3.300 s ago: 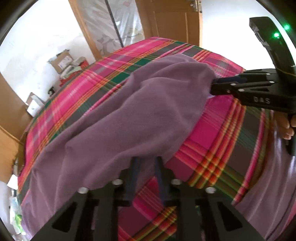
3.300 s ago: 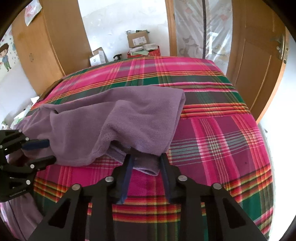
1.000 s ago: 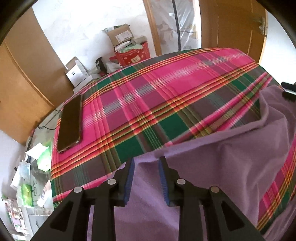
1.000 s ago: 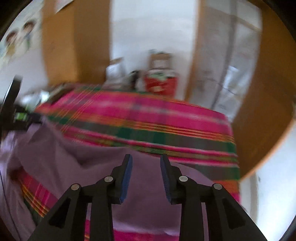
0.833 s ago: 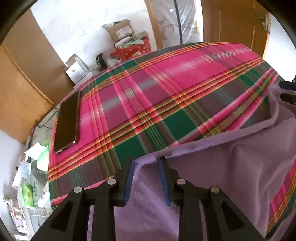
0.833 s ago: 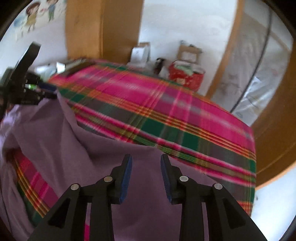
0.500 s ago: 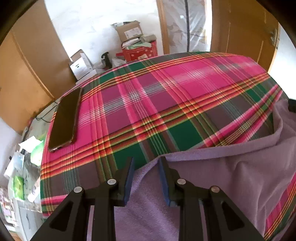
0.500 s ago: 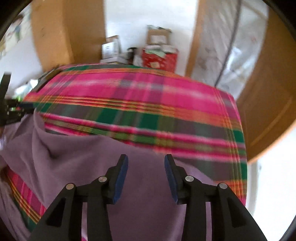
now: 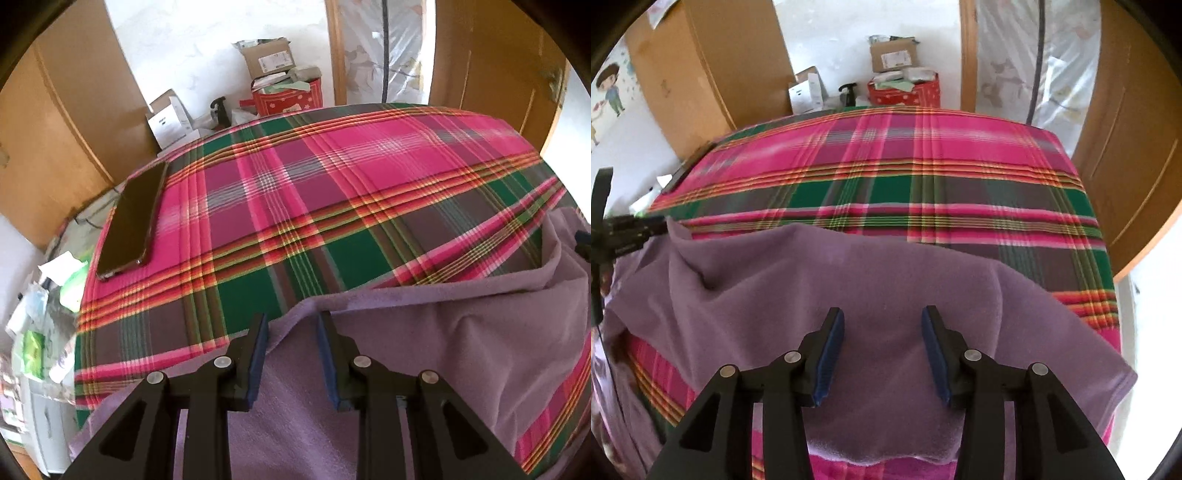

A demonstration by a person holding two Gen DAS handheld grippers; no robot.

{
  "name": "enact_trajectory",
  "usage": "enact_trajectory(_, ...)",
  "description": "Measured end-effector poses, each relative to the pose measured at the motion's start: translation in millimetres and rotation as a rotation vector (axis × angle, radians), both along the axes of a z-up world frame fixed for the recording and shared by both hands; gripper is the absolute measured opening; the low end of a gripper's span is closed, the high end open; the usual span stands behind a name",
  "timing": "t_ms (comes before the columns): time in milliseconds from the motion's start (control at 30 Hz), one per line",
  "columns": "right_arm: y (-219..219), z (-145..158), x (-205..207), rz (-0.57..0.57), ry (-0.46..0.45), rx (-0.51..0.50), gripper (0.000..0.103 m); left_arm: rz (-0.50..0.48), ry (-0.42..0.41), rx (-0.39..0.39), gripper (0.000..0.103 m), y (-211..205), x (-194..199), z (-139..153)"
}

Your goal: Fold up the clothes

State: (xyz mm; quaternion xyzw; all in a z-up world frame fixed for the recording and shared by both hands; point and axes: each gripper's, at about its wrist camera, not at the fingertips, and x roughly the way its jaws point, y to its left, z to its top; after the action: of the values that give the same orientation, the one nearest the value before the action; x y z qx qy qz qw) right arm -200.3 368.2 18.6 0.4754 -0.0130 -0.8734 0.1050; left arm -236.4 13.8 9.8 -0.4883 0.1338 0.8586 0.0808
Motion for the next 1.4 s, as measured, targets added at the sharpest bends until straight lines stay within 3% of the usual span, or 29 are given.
enact_trajectory(167,-13,-2,10,-0.006,0.027,0.109,0.037,0.005,0.001,0.009,0.028,-1,0,0)
enact_trajectory(233,-18,-1,14,0.013,0.033,0.122,0.019,0.007,0.002,0.012,0.028,-1,0,0)
enact_trajectory(267,-18,0,15,0.020,0.037,0.121,0.017,0.008,0.002,0.014,0.028,-1,0,0)
enact_trajectory(333,-16,2,18,0.035,0.043,0.117,0.017,0.010,0.003,0.018,0.028,-2,0,0)
enact_trajectory(500,28,17,20,-0.116,0.081,0.033,0.025,0.019,-0.001,0.035,0.028,-4,-2,0)
enact_trajectory(633,63,26,17,-0.232,0.116,0.048,0.048,0.023,0.005,0.038,0.028,-4,-2,-1)
enact_trajectory(733,81,13,14,-0.271,0.025,-0.072,0.048,0.028,0.008,0.038,0.028,-4,-1,-1)
enact_trajectory(800,79,9,16,-0.264,0.018,-0.094,0.048,0.027,0.008,0.037,0.028,-4,-1,-1)
enact_trajectory(867,77,13,24,-0.285,0.080,-0.025,0.048,0.023,0.006,0.039,0.028,-5,-1,-1)
enact_trajectory(933,87,19,34,-0.338,0.124,-0.034,0.048,0.022,0.002,0.051,0.028,-6,-1,0)
enact_trajectory(1000,104,22,40,-0.381,0.134,-0.065,0.048,0.027,0.000,0.060,0.028,-7,-2,-1)
enact_trajectory(1100,130,25,51,-0.470,0.138,-0.031,0.048,0.031,0.005,0.056,0.028,-6,-1,-1)
enact_trajectory(1300,178,7,82,-0.560,0.059,-0.208,0.048,0.037,0.004,0.049,0.028,-5,-1,-1)
enact_trajectory(1400,183,-1,88,-0.551,0.052,-0.301,0.048,0.044,0.003,0.053,0.028,-5,-1,0)
